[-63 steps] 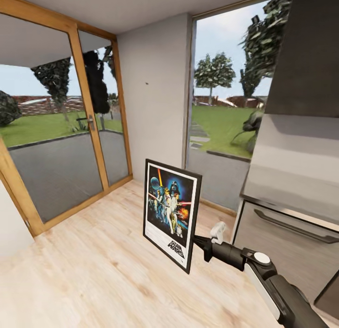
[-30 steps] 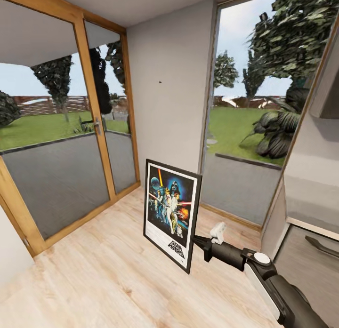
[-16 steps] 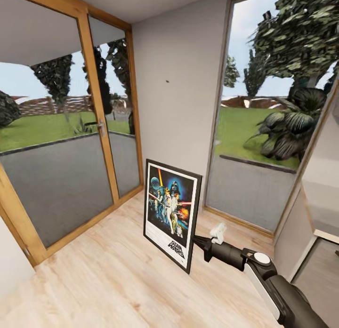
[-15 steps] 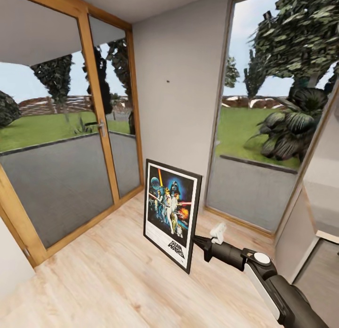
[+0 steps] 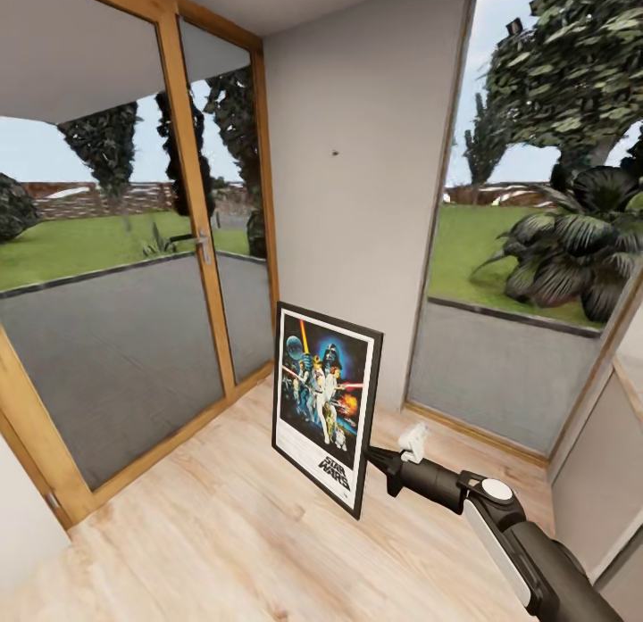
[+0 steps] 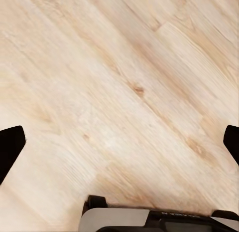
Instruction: Pick up the poster from the kitchen countertop and hang it on one of the wall nails in the kitchen.
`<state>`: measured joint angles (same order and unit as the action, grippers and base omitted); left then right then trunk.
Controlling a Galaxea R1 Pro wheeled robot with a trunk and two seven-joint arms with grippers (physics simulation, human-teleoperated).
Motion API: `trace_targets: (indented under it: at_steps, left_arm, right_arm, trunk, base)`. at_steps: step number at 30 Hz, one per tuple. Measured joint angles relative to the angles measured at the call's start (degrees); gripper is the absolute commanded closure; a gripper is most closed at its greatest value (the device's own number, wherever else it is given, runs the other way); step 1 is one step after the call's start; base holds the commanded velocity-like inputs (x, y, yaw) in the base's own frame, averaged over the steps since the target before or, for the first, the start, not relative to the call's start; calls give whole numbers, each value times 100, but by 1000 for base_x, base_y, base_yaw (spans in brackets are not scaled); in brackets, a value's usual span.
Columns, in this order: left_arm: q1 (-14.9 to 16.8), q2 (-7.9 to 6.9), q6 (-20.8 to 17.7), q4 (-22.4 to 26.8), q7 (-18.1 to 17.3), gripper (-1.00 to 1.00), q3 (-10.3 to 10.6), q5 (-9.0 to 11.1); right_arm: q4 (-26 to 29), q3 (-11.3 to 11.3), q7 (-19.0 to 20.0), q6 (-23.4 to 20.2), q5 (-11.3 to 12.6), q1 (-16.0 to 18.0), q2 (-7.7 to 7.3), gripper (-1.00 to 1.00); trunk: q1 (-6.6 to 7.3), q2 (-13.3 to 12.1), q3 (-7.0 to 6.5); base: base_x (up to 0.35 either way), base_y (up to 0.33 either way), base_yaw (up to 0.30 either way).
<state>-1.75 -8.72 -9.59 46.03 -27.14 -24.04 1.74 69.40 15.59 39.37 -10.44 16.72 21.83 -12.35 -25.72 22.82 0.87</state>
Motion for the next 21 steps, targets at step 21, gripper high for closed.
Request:
trace_targets:
  at_steps: [21]
  left_arm:
    - [0, 0, 0, 0, 0, -100, 0, 0]
  right_arm:
    - [0, 0, 0, 0, 0, 0, 0, 100]
  trunk:
    - [0, 0, 0]
  base:
    - [254, 279, -38]
